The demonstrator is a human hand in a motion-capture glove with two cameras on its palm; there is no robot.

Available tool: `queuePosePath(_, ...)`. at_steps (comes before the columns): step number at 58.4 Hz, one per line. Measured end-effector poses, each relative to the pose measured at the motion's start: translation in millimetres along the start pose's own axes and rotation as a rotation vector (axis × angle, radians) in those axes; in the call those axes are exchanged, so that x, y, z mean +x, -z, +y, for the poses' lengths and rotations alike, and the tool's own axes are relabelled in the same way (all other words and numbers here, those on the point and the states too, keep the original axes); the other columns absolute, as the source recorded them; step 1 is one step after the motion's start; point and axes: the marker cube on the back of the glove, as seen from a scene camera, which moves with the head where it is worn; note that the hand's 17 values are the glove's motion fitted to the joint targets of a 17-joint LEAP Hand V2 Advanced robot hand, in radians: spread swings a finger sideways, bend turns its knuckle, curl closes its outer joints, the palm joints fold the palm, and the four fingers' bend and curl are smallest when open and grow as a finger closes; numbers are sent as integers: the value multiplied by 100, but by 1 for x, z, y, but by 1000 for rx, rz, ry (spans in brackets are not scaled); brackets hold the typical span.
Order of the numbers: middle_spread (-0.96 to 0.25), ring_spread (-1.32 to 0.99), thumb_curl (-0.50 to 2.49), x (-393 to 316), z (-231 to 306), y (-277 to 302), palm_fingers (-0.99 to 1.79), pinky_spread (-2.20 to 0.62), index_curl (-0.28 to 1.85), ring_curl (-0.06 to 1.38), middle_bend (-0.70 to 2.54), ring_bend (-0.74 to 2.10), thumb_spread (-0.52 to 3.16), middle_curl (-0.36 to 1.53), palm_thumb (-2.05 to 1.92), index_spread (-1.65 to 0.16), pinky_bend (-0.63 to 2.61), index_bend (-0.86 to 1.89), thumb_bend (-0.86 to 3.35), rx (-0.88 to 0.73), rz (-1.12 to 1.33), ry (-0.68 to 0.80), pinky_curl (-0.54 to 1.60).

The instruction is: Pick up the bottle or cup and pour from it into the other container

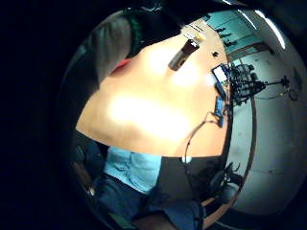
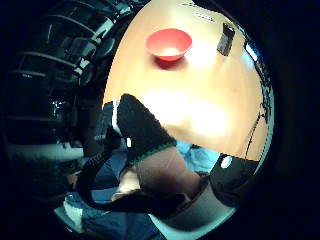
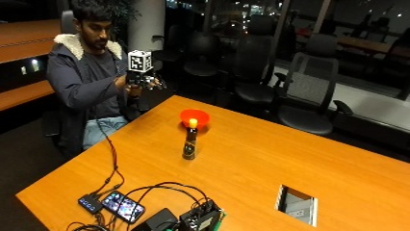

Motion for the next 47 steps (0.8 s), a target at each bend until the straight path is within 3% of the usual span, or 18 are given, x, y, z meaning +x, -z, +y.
queuePosePath(3,2,11,5,1,1,0,40,20,9,6,23,23,57,8,17,-24,45,18,9,-1,10,11,11)
queuePosePath(7,3,14,8,15,2,0,38,26,14,10,23,23,77,12,18,-30,49,17,8,8,116,135,15)
queuePosePath(13,3,17,11,1,3,0,35,32,17,13,23,23,94,16,16,-35,51,15,4,22,27,23,18)
queuePosePath(17,3,18,13,22,0,1,34,34,19,14,23,23,100,19,17,-36,52,15,2,17,110,145,19)
queuePosePath(22,4,19,16,18,-3,-1,32,36,19,16,23,24,104,22,17,-37,54,13,-1,16,17,-22,20)
queuePosePath(47,8,21,23,113,-25,-43,19,37,19,23,23,30,103,29,14,-37,66,11,-3,-4,1,-204,26)
